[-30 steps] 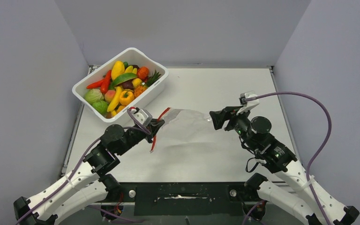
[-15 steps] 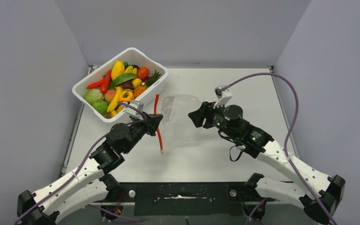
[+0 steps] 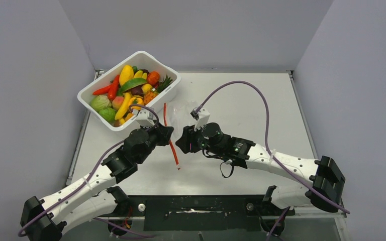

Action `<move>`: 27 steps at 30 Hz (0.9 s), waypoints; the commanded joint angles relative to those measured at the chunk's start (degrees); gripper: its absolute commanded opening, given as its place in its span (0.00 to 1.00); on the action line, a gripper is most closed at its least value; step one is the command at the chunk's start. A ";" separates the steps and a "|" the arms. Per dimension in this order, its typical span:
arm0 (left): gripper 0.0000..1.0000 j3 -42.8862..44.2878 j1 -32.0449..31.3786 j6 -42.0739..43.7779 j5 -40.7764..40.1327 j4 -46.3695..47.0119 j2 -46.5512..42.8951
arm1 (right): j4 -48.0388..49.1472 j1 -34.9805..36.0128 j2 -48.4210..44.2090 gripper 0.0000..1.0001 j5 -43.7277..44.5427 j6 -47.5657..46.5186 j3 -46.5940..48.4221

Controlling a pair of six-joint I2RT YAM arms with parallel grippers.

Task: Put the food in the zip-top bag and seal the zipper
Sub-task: Open the zipper of the food storage bag.

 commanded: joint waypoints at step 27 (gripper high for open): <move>0.00 1.73 0.14 -4.44 -4.00 -0.72 1.61 | 4.05 2.35 7.30 0.50 -1.02 1.84 4.72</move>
